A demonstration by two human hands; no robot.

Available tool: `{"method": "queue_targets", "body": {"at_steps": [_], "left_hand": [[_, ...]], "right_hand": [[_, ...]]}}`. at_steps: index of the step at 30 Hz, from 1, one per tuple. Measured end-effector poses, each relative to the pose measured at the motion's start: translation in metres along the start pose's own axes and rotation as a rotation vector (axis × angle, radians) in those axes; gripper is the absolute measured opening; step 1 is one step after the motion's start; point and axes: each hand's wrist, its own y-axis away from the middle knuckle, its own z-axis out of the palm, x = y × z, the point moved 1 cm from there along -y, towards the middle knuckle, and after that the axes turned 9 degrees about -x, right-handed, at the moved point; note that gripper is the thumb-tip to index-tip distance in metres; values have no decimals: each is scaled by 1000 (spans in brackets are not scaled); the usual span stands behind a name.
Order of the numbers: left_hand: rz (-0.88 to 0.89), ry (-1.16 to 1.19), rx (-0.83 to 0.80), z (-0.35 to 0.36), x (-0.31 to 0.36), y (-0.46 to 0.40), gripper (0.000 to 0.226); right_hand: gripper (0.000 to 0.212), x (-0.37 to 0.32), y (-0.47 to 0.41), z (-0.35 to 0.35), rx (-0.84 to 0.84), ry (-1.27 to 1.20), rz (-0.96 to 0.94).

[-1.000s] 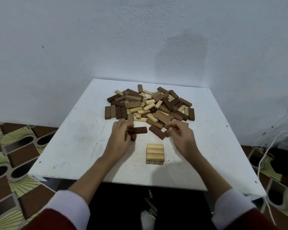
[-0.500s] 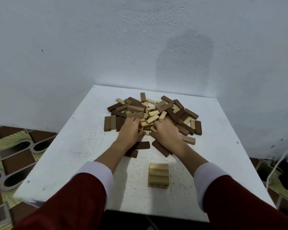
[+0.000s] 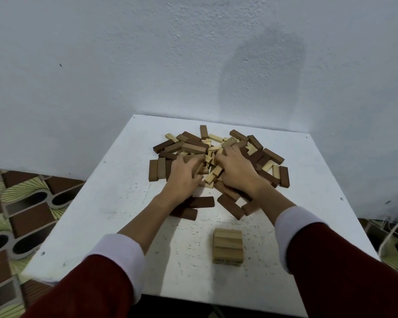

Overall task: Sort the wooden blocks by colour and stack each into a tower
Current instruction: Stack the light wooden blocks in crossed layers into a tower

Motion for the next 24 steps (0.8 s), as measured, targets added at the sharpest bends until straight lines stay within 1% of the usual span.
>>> {"method": "queue_targets", "body": {"at_steps": [3,5,7,9,12,13,14,16,19,22,24], "left_hand": [[-22,45,-7,-2,-2,5,49],[-9,97,22,-4,-3,9,50],[9,133,57,-7,-2,15,51],[24,168,92,-11,-1,22,53],[51,296,120,-15,4,37,50],[70,333,126,-17,7,43,49],[92,362,129,-19,9,49,48],[143,417,124,-22,14,60,49],[193,440,128,-25,17,73,52],[211,429,125,-28,15,84,55],[209,415,116,-30,12,92,58]], "right_hand": [[47,-2,0,5,-9,163,-86],[43,-3,0,4,30,216,-109],[33,-1,3,-1,40,168,-78],[33,0,5,-7,57,21,-30],[26,-13,13,-19,117,-365,47],[22,-20,18,-23,99,-507,74],[21,-27,23,-27,42,-637,85],[25,-41,34,-32,-91,-838,69],[16,-58,48,-35,-183,-941,44],[21,-69,55,-35,-204,-1000,20],[14,-75,59,-33,-231,-1080,37]]}}
